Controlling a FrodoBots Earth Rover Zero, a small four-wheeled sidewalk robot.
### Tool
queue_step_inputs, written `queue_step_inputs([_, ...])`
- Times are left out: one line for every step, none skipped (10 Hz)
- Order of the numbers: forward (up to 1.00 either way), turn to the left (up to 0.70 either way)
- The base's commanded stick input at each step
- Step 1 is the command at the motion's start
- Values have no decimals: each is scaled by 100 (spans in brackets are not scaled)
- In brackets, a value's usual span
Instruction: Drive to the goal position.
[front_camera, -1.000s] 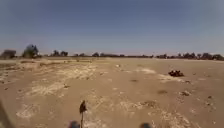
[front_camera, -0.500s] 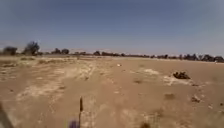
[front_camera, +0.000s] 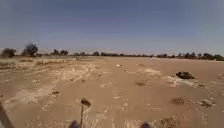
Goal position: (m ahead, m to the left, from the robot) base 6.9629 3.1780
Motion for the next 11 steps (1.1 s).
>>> queue_step_inputs([50,0])
queue_step_inputs([50,0])
queue_step_inputs([50,0])
queue_step_inputs([50,0])
queue_step_inputs([50,0])
queue_step_inputs([50,0])
queue_step_inputs([50,0])
queue_step_inputs([50,0])
queue_step_inputs([50,0])
queue_step_inputs([50,0])
queue_step_inputs([50,0])
